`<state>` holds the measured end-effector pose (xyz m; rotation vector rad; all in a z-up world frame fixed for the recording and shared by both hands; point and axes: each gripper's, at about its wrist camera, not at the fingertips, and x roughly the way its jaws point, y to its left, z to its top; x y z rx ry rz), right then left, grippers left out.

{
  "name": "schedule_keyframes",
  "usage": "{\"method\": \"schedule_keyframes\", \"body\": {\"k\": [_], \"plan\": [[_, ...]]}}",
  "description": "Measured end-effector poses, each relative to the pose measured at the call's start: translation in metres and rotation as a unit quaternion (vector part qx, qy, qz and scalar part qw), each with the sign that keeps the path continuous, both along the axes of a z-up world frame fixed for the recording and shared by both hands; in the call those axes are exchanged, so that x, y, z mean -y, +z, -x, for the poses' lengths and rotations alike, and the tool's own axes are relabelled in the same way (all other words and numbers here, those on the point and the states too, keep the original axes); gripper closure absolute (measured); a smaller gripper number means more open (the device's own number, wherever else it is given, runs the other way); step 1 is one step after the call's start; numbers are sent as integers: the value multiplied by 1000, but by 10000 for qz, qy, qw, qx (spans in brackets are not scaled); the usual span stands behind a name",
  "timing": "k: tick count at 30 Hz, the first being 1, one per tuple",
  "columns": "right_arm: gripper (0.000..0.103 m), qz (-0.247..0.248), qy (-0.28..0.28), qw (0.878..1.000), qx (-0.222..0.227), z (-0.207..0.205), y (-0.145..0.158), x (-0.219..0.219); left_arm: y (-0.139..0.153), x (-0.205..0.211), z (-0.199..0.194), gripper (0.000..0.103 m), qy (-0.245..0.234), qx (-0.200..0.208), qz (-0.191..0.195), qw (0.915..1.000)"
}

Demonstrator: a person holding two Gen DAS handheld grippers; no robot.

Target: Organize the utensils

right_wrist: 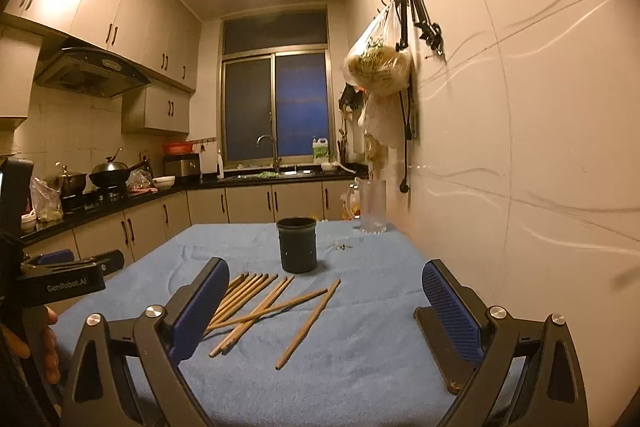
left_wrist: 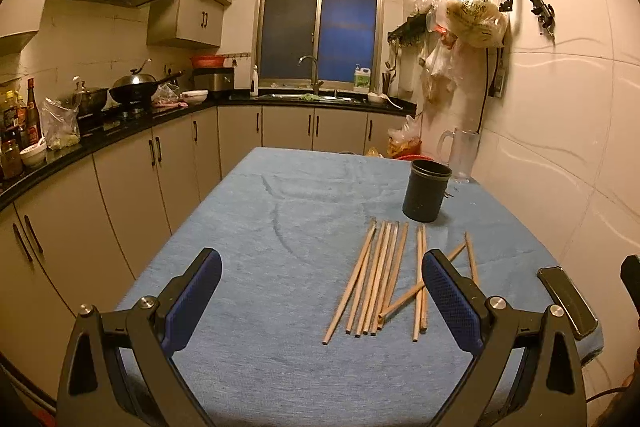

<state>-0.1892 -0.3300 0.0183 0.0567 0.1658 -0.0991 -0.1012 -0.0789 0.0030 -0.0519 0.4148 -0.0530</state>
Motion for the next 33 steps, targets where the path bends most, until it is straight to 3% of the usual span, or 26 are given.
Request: {"method": "schedule_keyframes", "body": {"k": [16,33], "plan": [[5,42,25,9999,-149,-9,-5,-3,0,-1,4,3,65,235,-130,9996],[5,-47,10,9994,-351,-22,-9,-1,-1,2,-4,3,34,149,-201,9997]]}}
